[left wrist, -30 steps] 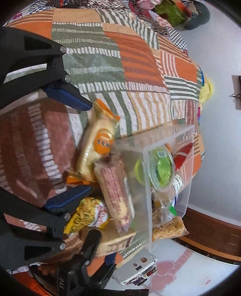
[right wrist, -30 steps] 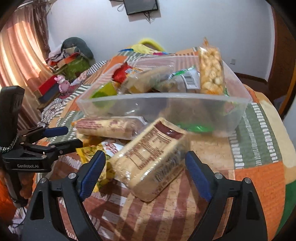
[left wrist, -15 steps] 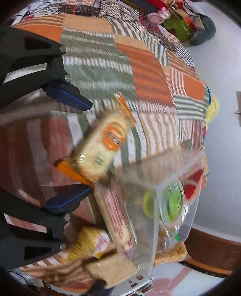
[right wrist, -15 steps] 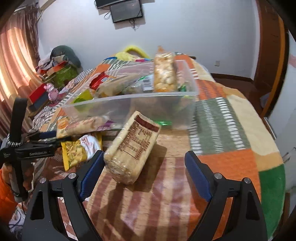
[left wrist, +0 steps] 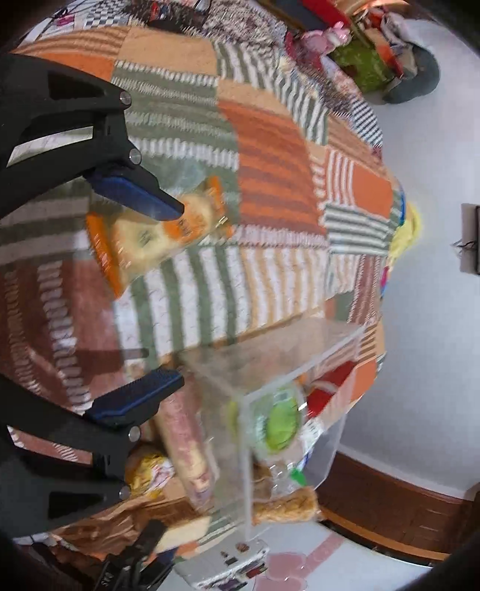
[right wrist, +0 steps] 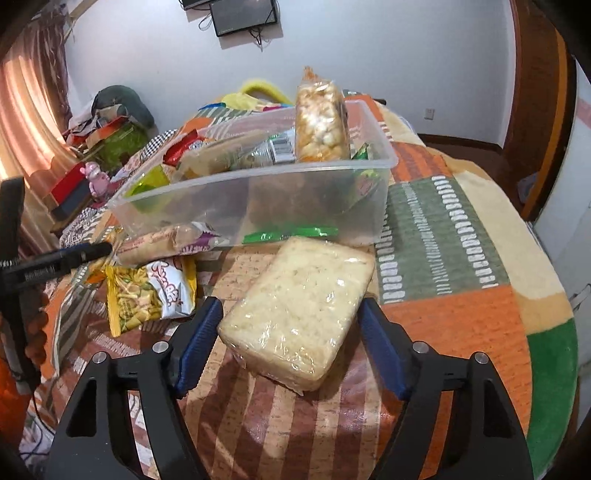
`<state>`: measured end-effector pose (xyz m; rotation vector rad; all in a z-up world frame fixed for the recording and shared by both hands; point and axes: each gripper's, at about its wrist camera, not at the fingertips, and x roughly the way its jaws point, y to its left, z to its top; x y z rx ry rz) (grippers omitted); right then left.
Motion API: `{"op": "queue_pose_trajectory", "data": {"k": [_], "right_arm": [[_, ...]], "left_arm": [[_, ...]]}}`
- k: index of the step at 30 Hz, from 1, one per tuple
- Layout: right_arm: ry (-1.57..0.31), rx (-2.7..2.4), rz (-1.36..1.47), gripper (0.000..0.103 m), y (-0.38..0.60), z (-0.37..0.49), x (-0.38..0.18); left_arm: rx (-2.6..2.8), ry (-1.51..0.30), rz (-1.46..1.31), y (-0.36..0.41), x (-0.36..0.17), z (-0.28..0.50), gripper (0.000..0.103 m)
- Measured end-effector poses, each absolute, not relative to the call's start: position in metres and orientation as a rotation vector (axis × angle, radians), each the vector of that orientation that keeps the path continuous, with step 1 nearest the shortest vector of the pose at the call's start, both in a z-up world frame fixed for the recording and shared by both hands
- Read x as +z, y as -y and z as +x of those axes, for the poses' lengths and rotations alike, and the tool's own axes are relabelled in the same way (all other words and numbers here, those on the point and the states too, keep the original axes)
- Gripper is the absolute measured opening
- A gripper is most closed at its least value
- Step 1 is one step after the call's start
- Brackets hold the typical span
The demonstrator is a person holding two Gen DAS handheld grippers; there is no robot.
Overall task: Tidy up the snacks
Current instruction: 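Grasp the square bread loaf with the right tool while the left grasps the rice-cake packet, then carry the bread loaf and rice-cake packet into the clear box and release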
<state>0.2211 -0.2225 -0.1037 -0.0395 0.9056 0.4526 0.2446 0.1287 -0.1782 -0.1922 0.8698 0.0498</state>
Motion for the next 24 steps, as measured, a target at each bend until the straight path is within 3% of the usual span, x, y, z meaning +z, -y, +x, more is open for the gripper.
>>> {"op": "queue_pose_trajectory", "data": {"k": [8,10,12,16,18,20,24], "right_arm": [[-0.914,0.440,-0.038,0.073,0.224,0.222,-0.105],[-0.909,0.429,-0.045,0.073,0.222,0.222,-0.106],[-0.910,0.420,-0.044,0.073,0.220,0.225,-0.107],[-0.912,0.402,-0.034,0.073,0.219,0.230,-0.108],[-0.897,0.393,-0.042,0.068,0.219,0.230,-0.108],[-0.879,0.394,-0.042,0.053,0.221,0.228,-0.107],[-0.862,0.400,-0.037,0.052,0.223,0.224,-0.104]], "left_arm": [[0.166,-0.906,-0.221,-0.173,-0.193,0.251,0.082],[0.171,-0.939,-0.227,-0.177,-0.203,0.254,0.077],[0.161,-0.969,-0.235,-0.175,-0.214,0.258,0.064],[0.169,-0.965,-0.216,-0.166,-0.226,0.263,0.053],[0.152,-0.961,-0.226,-0.164,-0.227,0.264,0.035],[0.152,-0.959,-0.221,-0.162,-0.226,0.264,0.035],[0.146,-0.960,-0.223,-0.162,-0.225,0.259,0.034]]}}
